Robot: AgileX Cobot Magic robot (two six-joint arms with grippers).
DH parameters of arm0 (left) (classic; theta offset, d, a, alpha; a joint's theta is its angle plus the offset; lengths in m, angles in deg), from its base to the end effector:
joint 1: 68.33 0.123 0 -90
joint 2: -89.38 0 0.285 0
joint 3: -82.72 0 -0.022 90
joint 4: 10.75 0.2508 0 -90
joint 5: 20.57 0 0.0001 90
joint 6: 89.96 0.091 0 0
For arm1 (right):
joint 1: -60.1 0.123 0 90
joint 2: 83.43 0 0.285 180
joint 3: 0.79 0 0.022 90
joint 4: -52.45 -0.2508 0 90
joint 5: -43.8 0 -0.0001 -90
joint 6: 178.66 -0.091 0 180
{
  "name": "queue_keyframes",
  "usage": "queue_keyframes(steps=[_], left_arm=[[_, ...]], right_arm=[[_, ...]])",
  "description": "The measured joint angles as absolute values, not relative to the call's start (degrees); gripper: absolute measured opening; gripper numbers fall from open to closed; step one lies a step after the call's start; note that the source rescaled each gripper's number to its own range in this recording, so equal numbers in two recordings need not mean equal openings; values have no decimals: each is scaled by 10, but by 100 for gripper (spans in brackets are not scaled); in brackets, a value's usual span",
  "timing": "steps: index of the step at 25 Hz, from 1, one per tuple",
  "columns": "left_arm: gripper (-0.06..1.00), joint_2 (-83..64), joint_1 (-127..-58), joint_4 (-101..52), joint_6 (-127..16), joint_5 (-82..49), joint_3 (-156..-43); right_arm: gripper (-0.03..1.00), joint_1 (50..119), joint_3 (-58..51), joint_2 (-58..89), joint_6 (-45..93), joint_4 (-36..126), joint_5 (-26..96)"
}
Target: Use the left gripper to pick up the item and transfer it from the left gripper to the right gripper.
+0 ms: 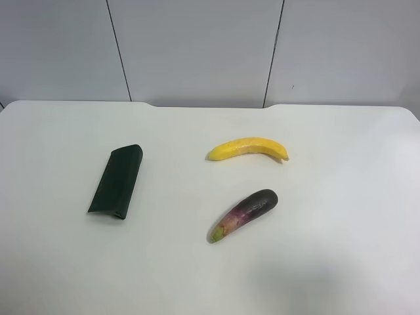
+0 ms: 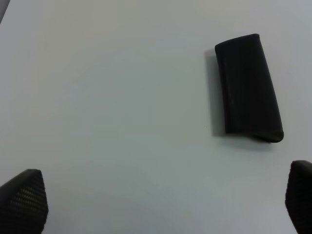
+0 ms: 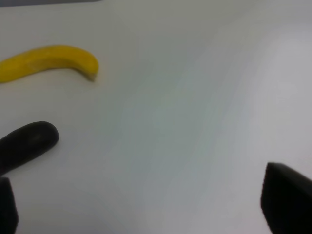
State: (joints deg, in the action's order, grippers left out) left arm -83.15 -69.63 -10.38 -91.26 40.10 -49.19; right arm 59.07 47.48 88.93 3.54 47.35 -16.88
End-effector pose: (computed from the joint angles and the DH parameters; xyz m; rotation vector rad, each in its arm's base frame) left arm -0.0066 0.0007 0.2797 -0.0003 2.0286 -0.0209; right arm -0.0058 0.0072 0.2791 -0.0252 2.0323 0.0709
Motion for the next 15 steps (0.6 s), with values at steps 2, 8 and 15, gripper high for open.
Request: queue_keyframes(steps=[2,8,15], left_arm=[[100,-832,-696,-104,-913,401,-492],[100,-832,-696,-104,-913,401,-492],[100,-765,-696,-117,-913,418,-536]], right_arm=[[100,591,475,889,35,473,-169],[100,591,475,889,35,473,-169],[100,591,475,889,35,473,-169]])
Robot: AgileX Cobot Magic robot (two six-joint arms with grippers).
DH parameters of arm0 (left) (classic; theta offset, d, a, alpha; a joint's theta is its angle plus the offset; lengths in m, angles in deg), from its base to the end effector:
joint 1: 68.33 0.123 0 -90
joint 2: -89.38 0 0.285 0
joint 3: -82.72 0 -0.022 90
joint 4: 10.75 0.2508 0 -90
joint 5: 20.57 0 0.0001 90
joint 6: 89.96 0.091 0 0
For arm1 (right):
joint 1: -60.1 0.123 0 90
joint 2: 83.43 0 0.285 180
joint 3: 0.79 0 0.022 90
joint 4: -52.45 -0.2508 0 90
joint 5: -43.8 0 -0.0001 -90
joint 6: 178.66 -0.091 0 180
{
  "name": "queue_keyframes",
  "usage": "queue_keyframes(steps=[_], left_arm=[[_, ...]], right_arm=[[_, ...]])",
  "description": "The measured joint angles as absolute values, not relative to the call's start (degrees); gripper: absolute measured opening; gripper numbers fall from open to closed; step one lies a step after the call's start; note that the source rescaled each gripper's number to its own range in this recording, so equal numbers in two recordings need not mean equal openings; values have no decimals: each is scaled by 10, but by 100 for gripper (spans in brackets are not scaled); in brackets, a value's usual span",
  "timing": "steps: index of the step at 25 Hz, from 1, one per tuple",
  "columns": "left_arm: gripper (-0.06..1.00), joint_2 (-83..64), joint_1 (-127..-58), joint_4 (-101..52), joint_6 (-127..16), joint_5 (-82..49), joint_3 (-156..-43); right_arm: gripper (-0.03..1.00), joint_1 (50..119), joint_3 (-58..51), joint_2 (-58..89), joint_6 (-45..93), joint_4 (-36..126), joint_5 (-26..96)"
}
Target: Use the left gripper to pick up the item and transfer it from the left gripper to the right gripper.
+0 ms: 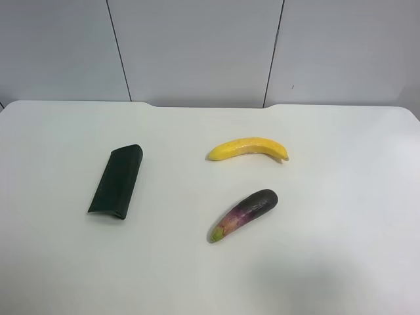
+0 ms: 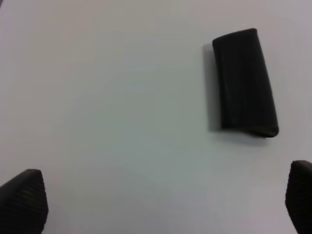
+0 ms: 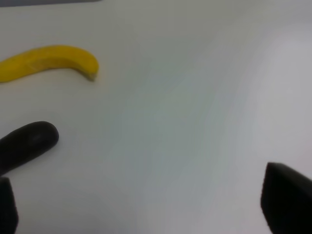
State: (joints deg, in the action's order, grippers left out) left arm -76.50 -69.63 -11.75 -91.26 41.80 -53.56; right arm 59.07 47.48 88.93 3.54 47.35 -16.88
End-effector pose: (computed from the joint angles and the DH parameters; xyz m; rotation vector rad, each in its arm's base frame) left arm 0.0028 -0.0015 0.2988 0.0008 2.0983 -0.0485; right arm -0.0058 0.0072 0.2791 -0.0252 2.0323 0.0709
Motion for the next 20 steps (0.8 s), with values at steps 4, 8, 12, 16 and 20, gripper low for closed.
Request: queue_keyframes(steps=[4,8,12,16,20], left_arm=[[100,-650,-696,-129,-913,453,-615],[100,-524,-696,-134,-913,485,-698],[100,-415,-696,-135,-913,488,-754],[100,-326,-696,-138,-910,488,-765],[100,-256,-696,-160,-907,482,-765]], right_arm=[[100,591,475,889,35,473,-169],[100,591,475,889,35,473,-169],[100,591,475,889,35,473,-169],[100,591,475,889,35,473,-169],[100,591,475,889,35,473,-169]])
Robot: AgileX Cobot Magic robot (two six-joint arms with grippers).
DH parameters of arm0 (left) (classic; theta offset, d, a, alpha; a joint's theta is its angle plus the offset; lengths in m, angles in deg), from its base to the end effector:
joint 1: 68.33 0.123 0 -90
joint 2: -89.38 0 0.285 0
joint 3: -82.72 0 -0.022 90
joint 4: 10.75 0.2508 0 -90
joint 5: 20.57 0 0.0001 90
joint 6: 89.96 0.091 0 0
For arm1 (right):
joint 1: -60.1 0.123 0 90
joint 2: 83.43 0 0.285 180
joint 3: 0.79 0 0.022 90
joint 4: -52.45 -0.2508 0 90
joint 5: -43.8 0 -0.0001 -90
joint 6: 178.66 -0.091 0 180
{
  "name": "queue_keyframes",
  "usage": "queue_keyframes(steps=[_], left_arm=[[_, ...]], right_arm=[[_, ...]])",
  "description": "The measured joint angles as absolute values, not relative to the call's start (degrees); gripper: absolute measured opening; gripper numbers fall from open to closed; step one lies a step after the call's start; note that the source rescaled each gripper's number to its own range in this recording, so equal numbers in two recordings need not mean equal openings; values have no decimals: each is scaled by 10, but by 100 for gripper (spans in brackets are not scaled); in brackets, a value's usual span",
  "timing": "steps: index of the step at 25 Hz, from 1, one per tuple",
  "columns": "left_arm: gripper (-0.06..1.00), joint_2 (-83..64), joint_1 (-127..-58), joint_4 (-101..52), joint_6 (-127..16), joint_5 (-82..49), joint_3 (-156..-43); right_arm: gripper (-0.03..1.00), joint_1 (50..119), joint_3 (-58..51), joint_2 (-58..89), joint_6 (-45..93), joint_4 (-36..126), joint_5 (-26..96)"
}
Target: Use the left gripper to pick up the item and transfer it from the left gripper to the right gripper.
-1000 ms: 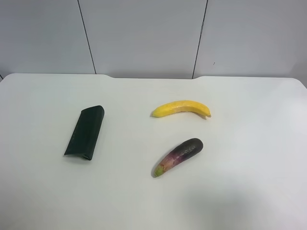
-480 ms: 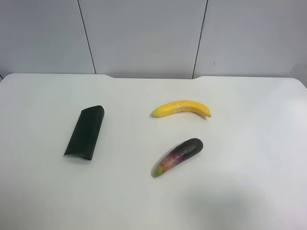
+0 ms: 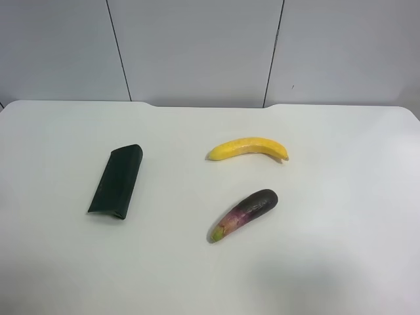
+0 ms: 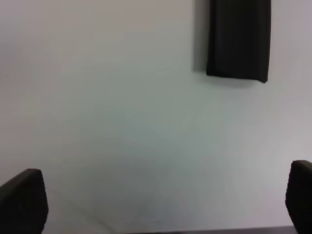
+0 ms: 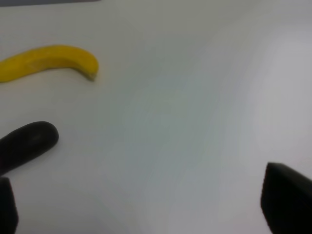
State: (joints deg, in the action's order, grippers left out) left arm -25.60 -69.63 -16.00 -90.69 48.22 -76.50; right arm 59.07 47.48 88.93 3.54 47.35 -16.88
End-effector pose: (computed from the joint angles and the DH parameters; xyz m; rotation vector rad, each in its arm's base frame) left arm 0.1669 -0.0116 0.3398 -0.0053 2.6969 -0.1361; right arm -0.0058 0.0072 0.2791 -0.0252 2.0323 0.0709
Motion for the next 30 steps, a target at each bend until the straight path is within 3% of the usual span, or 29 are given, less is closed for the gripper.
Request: queue_keyframes(steps=[6,21,30], left_arm=[[100,-176,-705,-205,-895,443,-765],[100,44,-888,-156,-988,307,-765],[100,130,-910,-163,-1005,219,-765]], right_arm=[[100,591,475,889,35,473,-169],[100,591,475,889,35,473,-169],[100,591,475,889,35,473,-169]])
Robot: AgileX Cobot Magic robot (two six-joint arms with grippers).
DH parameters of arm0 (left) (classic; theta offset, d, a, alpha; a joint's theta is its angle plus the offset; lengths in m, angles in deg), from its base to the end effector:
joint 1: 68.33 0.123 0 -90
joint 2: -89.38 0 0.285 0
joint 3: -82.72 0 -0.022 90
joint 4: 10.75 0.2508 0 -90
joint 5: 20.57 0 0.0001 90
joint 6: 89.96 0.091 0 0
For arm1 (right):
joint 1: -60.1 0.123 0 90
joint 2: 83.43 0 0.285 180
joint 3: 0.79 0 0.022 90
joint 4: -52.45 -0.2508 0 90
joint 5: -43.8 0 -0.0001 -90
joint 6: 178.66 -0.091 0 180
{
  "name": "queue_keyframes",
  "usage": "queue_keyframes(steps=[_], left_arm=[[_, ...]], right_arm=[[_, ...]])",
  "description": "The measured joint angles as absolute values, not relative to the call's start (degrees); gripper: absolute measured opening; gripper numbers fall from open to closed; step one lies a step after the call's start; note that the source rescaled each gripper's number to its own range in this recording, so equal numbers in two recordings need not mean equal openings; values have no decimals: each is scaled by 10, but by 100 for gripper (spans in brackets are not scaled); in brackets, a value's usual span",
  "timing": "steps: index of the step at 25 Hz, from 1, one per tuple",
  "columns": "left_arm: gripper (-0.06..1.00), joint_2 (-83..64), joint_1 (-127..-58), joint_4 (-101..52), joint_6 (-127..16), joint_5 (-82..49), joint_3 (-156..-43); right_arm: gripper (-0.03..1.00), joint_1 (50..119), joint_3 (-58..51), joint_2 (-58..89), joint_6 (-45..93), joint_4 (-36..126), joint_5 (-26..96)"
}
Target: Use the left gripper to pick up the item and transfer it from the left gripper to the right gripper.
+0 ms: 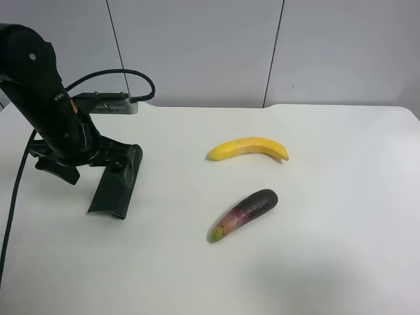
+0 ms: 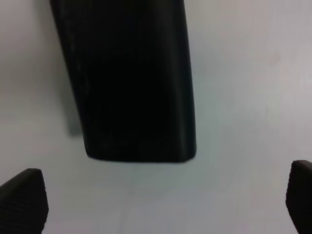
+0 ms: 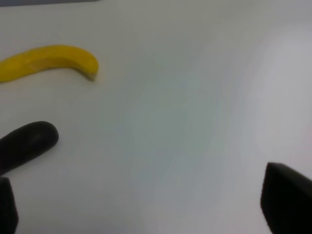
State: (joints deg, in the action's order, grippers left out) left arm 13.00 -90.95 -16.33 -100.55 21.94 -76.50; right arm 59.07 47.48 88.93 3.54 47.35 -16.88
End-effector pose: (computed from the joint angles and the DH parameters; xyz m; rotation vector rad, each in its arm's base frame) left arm 0.2812 -0.1237 0.1880 0.2138 2.9295 -0.2005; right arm -0.0058 0.0072 0.2791 -0.0252 2.0323 0.0709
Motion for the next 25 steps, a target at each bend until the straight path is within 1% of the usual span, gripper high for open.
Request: queue_keyframes(steps=[9,16,25], left_arm=[[100,186,-910,-164,-1016,170,-765],[100,228,-910,-158,-1042,165,-765],[100,265,-910,-146,-1048,125,-765]], right_arm=[[100,591,475,889,35,473,-169],[100,591,475,889,35,473,-169],[100,591,475,889,35,473,-169]])
